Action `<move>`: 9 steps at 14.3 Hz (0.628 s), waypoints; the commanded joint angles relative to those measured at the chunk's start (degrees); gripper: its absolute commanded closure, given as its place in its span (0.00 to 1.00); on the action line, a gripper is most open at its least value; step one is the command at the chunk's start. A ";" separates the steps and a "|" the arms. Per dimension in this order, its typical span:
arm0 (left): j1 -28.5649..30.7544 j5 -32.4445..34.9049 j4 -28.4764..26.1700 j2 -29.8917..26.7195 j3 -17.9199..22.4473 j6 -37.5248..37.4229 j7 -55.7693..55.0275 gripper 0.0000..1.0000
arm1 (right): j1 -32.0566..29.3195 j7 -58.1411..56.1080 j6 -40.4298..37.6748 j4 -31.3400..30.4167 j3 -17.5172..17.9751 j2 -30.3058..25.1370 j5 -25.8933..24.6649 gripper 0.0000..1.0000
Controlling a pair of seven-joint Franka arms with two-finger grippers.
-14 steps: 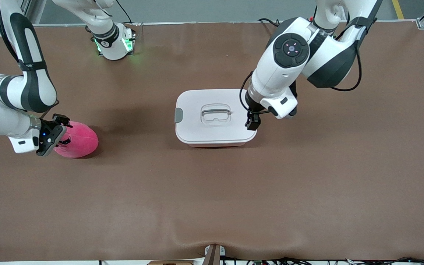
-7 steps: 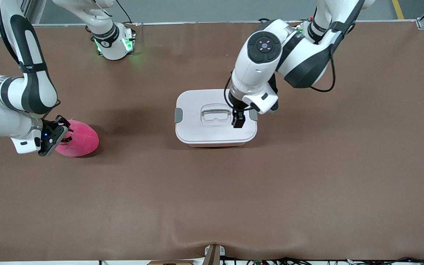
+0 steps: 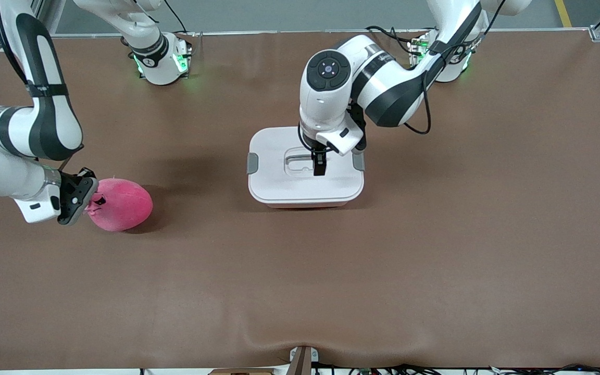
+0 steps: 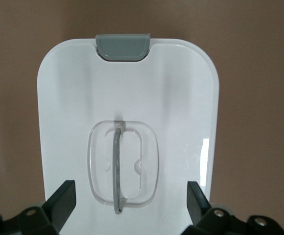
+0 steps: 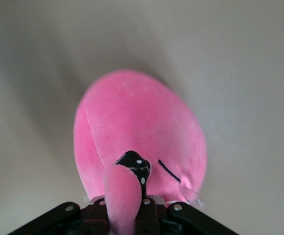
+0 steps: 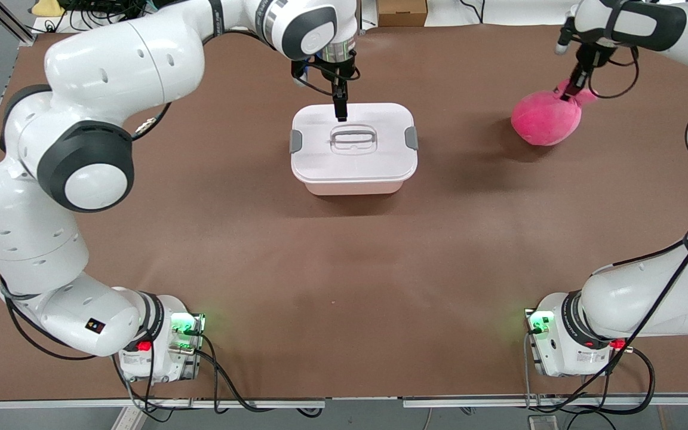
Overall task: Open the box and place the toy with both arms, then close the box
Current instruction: 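Grasp the plush with the right gripper while the left gripper grips the handle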
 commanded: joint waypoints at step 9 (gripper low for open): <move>-2.46 1.61 1.11 5.87 0.44 5.14 -2.66 0.00 | 11.62 -14.87 -1.03 13.95 1.07 -0.25 -6.72 1.00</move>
